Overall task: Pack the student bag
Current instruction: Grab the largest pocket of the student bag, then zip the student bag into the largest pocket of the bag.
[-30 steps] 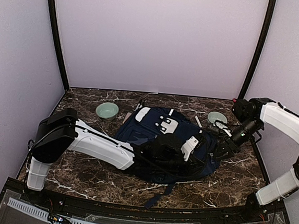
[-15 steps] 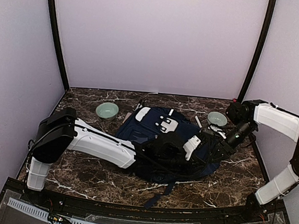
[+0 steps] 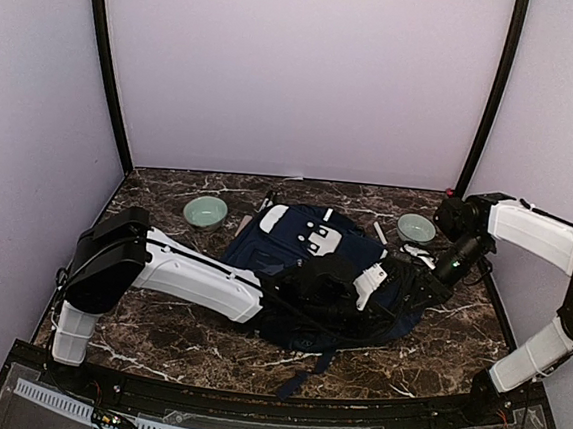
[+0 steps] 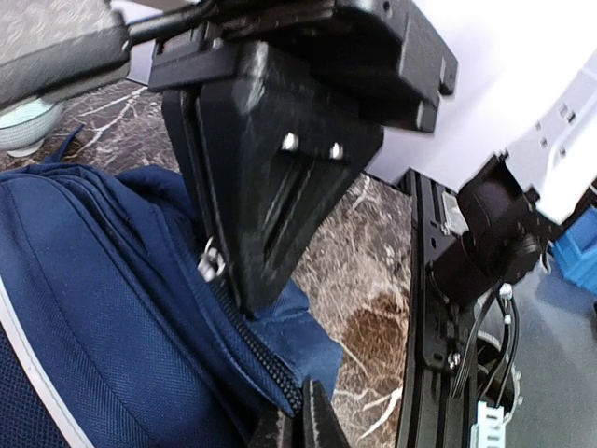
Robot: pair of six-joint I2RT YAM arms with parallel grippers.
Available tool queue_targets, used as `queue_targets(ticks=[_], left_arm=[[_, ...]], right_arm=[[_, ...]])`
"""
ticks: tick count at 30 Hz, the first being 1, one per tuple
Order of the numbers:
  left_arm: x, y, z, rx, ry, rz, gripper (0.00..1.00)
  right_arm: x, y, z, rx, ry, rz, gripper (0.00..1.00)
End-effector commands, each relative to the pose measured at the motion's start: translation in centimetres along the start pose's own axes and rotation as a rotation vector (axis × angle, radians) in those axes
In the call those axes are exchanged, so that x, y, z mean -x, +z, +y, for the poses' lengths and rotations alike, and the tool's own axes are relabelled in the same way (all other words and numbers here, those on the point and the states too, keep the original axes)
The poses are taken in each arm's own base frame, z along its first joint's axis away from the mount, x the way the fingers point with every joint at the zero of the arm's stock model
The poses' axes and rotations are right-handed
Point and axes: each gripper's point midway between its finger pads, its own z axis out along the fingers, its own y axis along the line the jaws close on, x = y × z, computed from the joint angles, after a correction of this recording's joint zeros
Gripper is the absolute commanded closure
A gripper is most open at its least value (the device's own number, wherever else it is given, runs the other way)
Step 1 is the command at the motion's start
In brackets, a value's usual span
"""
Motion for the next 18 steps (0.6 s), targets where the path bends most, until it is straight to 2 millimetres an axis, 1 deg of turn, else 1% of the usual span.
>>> queue_targets(ticks=[1,3,5,7,10,15,17,18], left_arm=[[7.0,-3.7,-2.6,-0.090,0.103,-0.186,1.00],[5.7,-4.3,-3.4,-0.137,0.121,-0.138,1.00],[4.4,-5.2,-4.7,-0.219,0.129,-0.096,1.00],[3.2,-5.9,-5.5,-0.272,0.134,-0.049,1.00],[1.2,-7.2,-6.6,-0.349,0.136,0.026,1.00],[-2.3,-10.1,-7.6,-0.417,0.131,0.140,1.00],[-4.1,-11.0,-7.5,-0.408,0.131,0.201,1.00],[-5.1,-11.4,-7.2,-0.388,0.129,0.237,1.00]], right_arm=[[-3.6,-0.3,-1.5,-0.077,0.045,0.116,1.00],[-4.5,-0.6,-2.6,-0.134,0.052,0.151,1.00],[-5.3,-0.9,-3.6,-0.183,0.054,0.182,1.00],[-5.8,-1.0,-4.3,-0.211,0.059,0.211,1.00],[-6.1,-1.3,-5.2,-0.231,0.067,0.229,1.00],[-5.9,-1.4,-6.7,-0.279,0.067,0.243,1.00],[-5.9,-1.1,-7.2,-0.286,0.066,0.249,1.00],[-5.8,-1.0,-7.4,-0.287,0.063,0.248,1.00]])
